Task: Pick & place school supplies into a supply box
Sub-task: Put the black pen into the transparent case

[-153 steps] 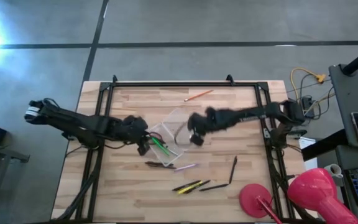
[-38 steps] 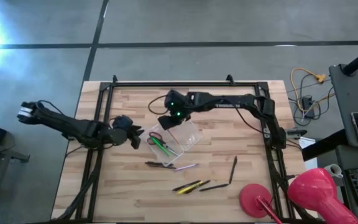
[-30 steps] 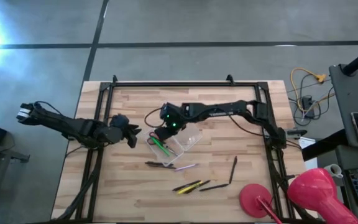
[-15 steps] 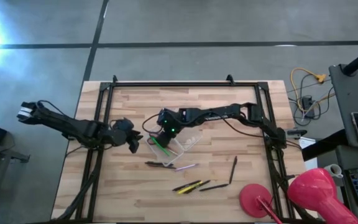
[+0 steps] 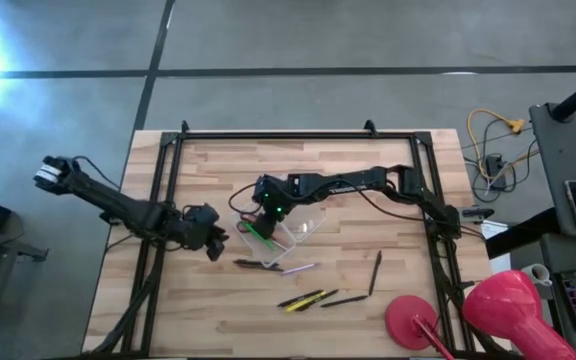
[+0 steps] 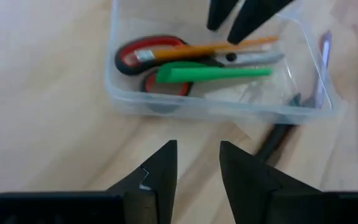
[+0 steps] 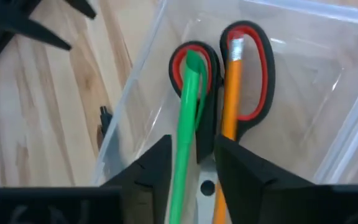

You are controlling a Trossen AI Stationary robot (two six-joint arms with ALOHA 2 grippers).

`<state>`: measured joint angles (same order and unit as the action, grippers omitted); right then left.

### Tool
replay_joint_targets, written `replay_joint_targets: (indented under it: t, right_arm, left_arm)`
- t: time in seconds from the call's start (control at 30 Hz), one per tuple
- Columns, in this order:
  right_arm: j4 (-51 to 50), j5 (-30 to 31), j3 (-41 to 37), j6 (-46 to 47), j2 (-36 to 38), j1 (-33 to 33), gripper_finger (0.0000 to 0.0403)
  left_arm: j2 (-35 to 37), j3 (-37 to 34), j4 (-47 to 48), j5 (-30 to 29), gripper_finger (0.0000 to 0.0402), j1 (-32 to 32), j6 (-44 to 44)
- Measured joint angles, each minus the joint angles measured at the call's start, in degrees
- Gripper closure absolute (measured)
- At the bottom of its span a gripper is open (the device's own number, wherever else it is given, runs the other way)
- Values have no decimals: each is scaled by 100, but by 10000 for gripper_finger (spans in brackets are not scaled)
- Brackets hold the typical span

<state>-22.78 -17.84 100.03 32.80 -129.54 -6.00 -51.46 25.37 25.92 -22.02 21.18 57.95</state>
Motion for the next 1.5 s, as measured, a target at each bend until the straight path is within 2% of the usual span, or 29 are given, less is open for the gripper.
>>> replay_joint_targets:
  t: [0.13,0.27,0.37,0.5,0.87,1.1,1.27,1.33,1.5]
  right_arm:
    - [-112,-1,0,-102,19,0,259]
    - [-378,-1,2,-269,174,0,247]
    - [-933,68,4,-577,322,1,248]
    - [-1659,586,4,-922,513,91,256]
    - [-2672,1375,4,-1300,803,387,266]
    - [-3344,1661,3,-1797,884,571,266]
    - [-3355,1874,-328,-1796,1204,729,266]
    - [-3304,2033,-589,-1792,1417,800,266]
    - [-2613,2239,-1661,-1405,2183,840,266]
  left_arm:
    - [-353,-1,-495,42,297,106,24]
    - [-903,-34,-1281,103,297,104,18]
    - [-1395,-26,-1755,239,297,104,15]
    - [-1982,10,-2484,313,297,104,1]
    - [-3603,61,-4651,306,297,87,-98]
    - [-4436,794,-4682,264,297,-130,109]
    - [-4900,1586,-4600,470,297,-349,-326]
    - [-5080,1924,-4261,592,297,-381,-382]
    - [-5330,2707,-2750,813,297,-365,-478]
